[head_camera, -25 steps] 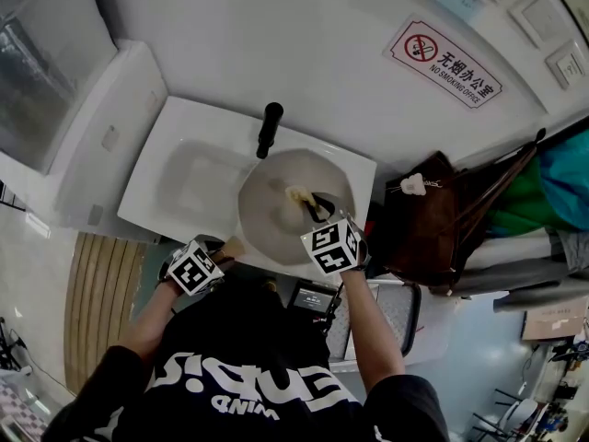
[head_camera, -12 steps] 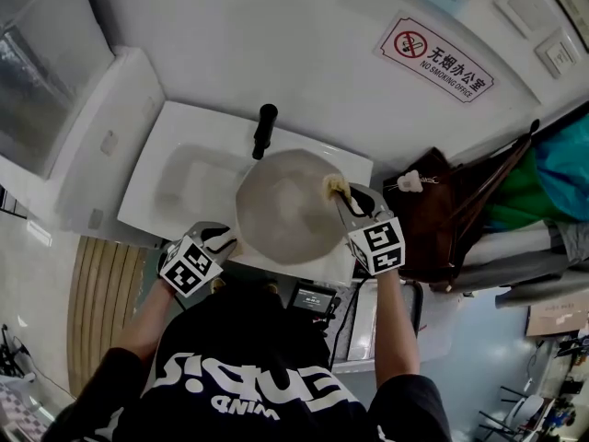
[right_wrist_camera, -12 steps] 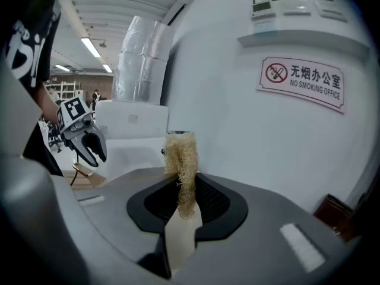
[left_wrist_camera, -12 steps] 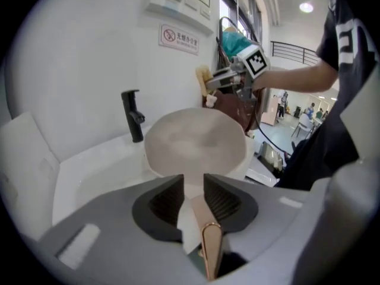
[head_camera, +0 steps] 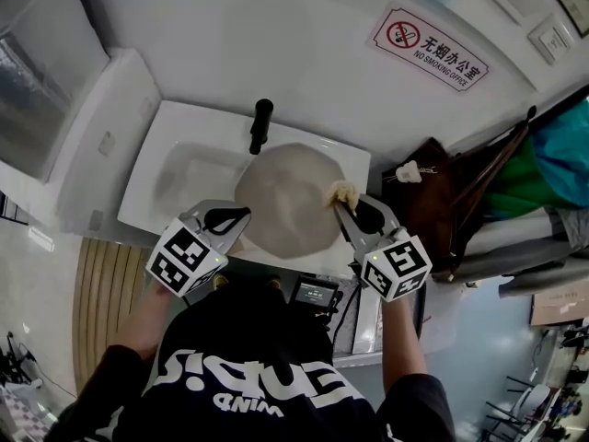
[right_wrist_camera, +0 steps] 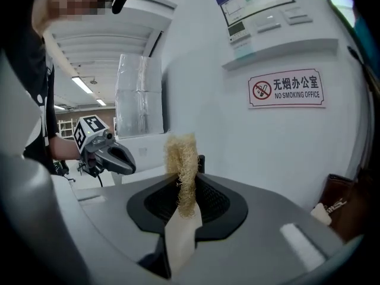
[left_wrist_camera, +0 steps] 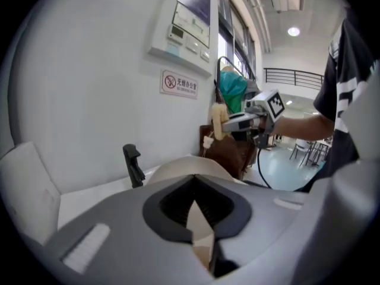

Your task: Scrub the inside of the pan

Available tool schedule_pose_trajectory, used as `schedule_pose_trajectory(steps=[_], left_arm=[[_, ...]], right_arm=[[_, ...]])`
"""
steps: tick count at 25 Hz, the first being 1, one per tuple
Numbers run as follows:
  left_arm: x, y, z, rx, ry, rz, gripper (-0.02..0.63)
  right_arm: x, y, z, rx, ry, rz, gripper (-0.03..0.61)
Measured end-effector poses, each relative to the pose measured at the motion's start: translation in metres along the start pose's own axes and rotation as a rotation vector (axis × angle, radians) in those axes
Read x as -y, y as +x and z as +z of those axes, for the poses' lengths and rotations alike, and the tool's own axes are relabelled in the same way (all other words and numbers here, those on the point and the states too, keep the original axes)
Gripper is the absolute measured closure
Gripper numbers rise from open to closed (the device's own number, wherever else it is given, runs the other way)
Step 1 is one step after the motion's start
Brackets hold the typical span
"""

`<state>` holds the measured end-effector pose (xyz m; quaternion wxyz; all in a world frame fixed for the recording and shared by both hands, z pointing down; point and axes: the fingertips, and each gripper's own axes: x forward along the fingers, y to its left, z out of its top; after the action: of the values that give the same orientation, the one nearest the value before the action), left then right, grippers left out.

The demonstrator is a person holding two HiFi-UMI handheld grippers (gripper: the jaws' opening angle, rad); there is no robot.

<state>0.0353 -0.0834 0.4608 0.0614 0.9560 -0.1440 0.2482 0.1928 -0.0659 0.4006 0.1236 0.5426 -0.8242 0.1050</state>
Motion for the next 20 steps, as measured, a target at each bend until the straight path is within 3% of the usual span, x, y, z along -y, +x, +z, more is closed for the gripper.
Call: schedule_pose_trajectory(steps=[7, 15, 20], left_arm=[[-0.005, -0.010, 0.022, 0.170, -0.039, 0.047, 0.617], [-0.014, -0.012, 0.010, 0.278, -0.044, 0.125, 0.617], [-0.016, -0.013, 0.003, 0.317, -0.058, 0.162, 0.617]], right_arm=[[-0.040, -0.003, -0.014, 0.076, -0.004, -0.027, 0.505], [-0.065, 0.009, -0.030, 0.144, 0.082, -0.064, 0.505], [-0.064, 0.011, -0.030, 0.163, 0.068, -0.088, 0.505]])
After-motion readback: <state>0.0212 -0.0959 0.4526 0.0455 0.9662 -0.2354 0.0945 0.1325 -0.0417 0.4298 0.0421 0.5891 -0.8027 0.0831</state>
